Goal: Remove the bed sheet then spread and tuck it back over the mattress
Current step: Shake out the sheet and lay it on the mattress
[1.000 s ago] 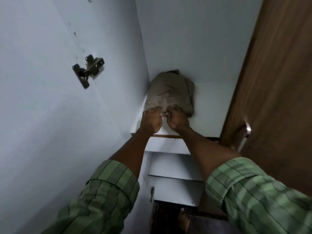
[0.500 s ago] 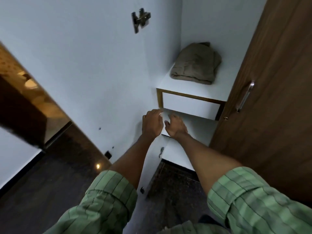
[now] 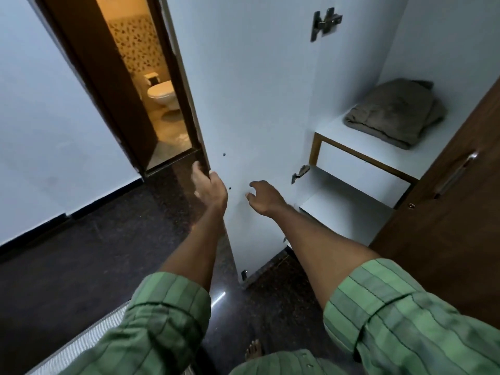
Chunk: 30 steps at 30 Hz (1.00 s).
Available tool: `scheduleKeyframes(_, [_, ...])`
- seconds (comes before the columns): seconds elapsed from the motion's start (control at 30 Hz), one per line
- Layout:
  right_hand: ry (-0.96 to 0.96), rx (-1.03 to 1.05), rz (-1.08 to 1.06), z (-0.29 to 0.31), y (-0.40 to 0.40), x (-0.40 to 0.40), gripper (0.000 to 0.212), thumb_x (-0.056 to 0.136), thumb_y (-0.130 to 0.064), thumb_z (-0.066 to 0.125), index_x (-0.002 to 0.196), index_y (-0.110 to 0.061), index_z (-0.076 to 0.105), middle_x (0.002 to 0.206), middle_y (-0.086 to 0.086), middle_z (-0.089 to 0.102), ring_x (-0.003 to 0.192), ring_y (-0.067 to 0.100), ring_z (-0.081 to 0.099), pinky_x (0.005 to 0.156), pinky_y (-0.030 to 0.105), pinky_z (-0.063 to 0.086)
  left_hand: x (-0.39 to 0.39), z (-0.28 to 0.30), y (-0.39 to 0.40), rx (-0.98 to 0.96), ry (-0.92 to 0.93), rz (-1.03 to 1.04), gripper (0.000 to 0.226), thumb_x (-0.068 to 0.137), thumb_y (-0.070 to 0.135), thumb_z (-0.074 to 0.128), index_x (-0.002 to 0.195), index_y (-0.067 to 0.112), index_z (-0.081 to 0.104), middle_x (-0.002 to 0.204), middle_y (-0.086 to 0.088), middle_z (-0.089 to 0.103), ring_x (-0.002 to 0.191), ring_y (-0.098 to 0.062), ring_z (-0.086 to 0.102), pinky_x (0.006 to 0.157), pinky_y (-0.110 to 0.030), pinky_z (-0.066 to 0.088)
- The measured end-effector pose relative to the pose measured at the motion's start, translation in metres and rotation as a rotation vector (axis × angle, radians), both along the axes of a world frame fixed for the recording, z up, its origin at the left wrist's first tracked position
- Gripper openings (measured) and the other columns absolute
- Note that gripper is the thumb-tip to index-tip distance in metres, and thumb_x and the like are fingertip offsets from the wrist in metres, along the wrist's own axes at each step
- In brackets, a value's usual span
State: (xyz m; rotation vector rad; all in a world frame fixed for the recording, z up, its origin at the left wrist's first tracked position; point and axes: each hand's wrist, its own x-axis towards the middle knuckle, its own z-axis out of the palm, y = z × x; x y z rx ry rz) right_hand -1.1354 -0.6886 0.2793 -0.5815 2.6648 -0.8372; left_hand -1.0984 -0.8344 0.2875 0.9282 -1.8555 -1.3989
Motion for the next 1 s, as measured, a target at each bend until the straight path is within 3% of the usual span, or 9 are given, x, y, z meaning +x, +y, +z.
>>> scheduleKeyframes(0.07, [0.009,0.005,0.028,0.004,0.001,0.007,0.056,0.105,-0.039,0.048,0.155,-0.015,0.040,0.160,0.011,0.038,0.145,0.032,0.040,0.118,0.047,0.037,-0.004,0.007,-0.016,0.141,-0.065,-0.176,0.047,0.098,0.046,0.036,0.135,0.025,0.055,0.124,-0.004,0.066,0.113,-0.027,0.063,0.106,-0.055,0.048])
scheduleKeyframes(0.17, [0.022,-0.007,0.043,0.008,0.007,0.019,0.057,0.105,-0.039,0.048,0.155,-0.014,0.040,0.159,0.011,0.039,0.145,0.032,0.039,0.117,0.047,0.037,0.007,0.021,-0.019,0.204,-0.114,-0.203,0.049,0.099,0.055,0.027,0.104,0.023,0.065,0.103,-0.004,0.070,0.099,-0.028,0.067,0.097,-0.052,0.052])
scheduleKeyframes(0.27, [0.030,-0.036,0.005,0.005,0.017,0.030,0.058,0.101,-0.045,0.055,0.149,-0.014,0.046,0.152,0.010,0.048,0.138,0.030,0.047,0.111,0.047,0.044,0.023,0.026,0.000,0.219,-0.105,-0.152,0.052,0.104,0.055,0.025,0.111,0.024,0.067,0.107,0.001,0.069,0.101,-0.023,0.064,0.100,-0.044,0.049])
scheduleKeyframes(0.4, [-0.073,-0.199,-0.157,-0.001,0.036,0.046,0.060,0.077,-0.057,0.080,0.115,-0.019,0.052,0.113,0.000,0.060,0.104,0.021,0.060,0.083,0.041,0.054,0.039,0.014,0.019,0.104,-0.108,-0.119,0.045,0.106,0.050,0.036,0.087,0.029,0.071,0.083,0.002,0.074,0.081,-0.018,0.071,0.090,-0.042,0.056])
scheduleKeyframes(0.53, [-0.142,-0.167,-0.235,-0.006,0.060,0.062,0.068,0.067,-0.062,0.084,0.109,-0.022,0.048,0.100,0.000,0.060,0.090,0.022,0.061,0.065,0.034,0.044,0.040,0.013,0.061,-0.035,-0.110,-0.307,0.029,0.103,0.039,0.048,0.083,0.035,0.069,0.061,0.004,0.070,0.056,-0.016,0.070,0.071,-0.042,0.062])
scheduleKeyframes(0.67, [-0.055,-0.077,-0.410,-0.013,0.107,0.068,0.062,0.070,-0.067,0.073,0.111,-0.025,0.052,0.106,0.004,0.066,0.097,0.031,0.065,0.077,0.038,0.054,0.019,-0.005,0.115,-0.037,-0.275,-0.525,0.064,0.094,0.061,0.037,0.070,0.013,0.072,0.059,-0.006,0.071,0.060,-0.029,0.073,0.074,-0.051,0.062])
scheduleKeyframes(0.8, [0.016,-0.023,-0.571,-0.015,0.177,0.069,0.054,0.073,-0.071,0.068,0.097,-0.023,0.059,0.098,0.005,0.068,0.092,0.031,0.066,0.074,0.036,0.053,0.017,-0.004,0.188,-0.221,-0.305,-0.612,0.084,0.104,0.060,0.019,0.060,0.014,0.073,0.054,0.002,0.070,0.061,-0.012,0.070,0.077,-0.030,0.057])
scheduleKeyframes(0.9, [-0.036,-0.085,-0.799,-0.021,0.229,0.060,0.057,0.074,-0.075,0.069,0.086,-0.020,0.070,0.090,0.004,0.073,0.085,0.029,0.069,0.074,0.037,0.060,0.009,0.002,0.242,-0.432,-0.309,-0.659,0.096,0.093,0.076,-0.003,0.076,0.024,0.075,0.068,0.003,0.073,0.078,-0.020,0.069,0.083,-0.038,0.052])
scheduleKeyframes(1.0, [-0.090,-0.154,-0.908,-0.023,0.267,0.046,0.055,0.082,-0.071,0.062,0.095,-0.019,0.076,0.096,0.006,0.075,0.092,0.031,0.071,0.078,0.036,0.058,-0.023,0.010,0.286,-0.610,-0.362,-0.770,0.089,0.090,0.077,-0.002,0.091,0.027,0.072,0.087,-0.001,0.075,0.093,-0.027,0.068,0.088,-0.045,0.052])
